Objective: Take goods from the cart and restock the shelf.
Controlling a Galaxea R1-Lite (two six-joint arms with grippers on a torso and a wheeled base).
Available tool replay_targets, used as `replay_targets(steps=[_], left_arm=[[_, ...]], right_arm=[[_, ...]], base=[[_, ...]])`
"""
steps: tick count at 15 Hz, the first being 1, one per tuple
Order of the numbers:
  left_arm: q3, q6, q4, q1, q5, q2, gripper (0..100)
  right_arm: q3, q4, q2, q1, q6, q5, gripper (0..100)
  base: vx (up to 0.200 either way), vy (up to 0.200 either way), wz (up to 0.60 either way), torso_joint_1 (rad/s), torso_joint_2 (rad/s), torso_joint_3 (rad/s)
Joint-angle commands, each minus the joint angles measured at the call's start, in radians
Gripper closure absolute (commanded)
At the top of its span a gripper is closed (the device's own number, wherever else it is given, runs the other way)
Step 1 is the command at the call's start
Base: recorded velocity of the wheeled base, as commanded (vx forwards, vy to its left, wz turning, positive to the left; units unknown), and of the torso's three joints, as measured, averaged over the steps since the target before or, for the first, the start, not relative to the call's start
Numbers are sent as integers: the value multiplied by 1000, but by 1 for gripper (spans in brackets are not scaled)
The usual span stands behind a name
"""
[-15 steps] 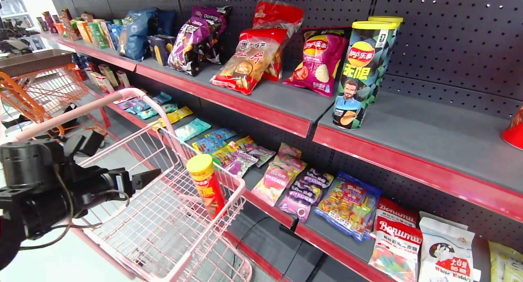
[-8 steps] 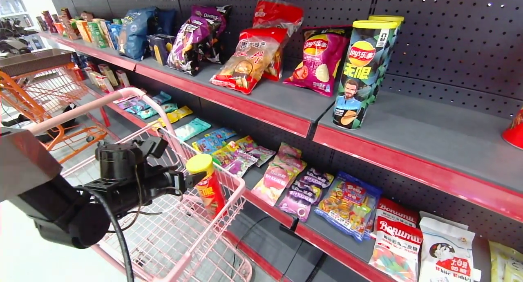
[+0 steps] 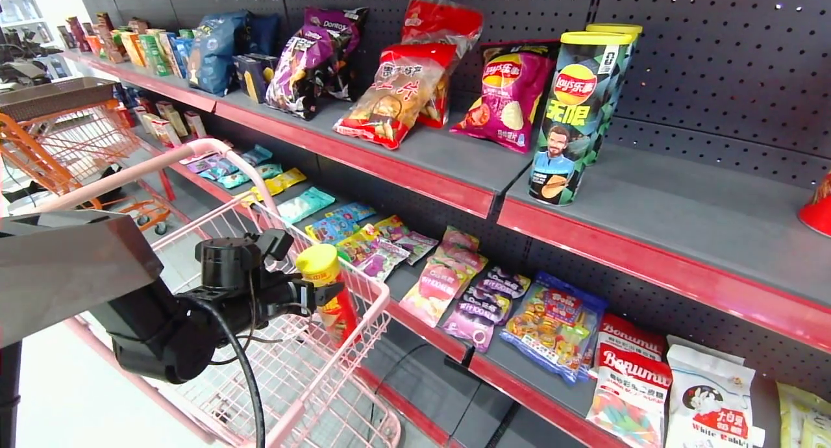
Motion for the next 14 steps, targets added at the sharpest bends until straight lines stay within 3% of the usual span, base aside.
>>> replay_targets(steps=[1,7,8,10,11,12,14], left_arm=[[8,-1,-22,-13,2,12,100],[74,-5,7,31,2,-141,100],[91,-8,92,44,-4,-246,100],[71,-26,411,79,-30,-540,100],[42,-41,521,90,-46,-648,100],[-26,-67,721,105,-58,-829,100],[-84,-80,919,108,-61,-1056,100]], right_arm=[[0,0,1,0,0,-1,0],[0,0,1,-1,1,1,0],[0,0,1,0,1,1,0],[0,0,1,0,1,1,0],[0,0,1,0,1,1,0],[0,0,1,0,1,1,0],[0,0,1,-1,3,1,0]], base=[[0,0,0,0,0,0],[0,0,0,0,0,0],[0,0,0,0,0,0],[0,0,0,0,0,0],[0,0,0,0,0,0],[0,0,0,0,0,0],[0,0,0,0,0,0]])
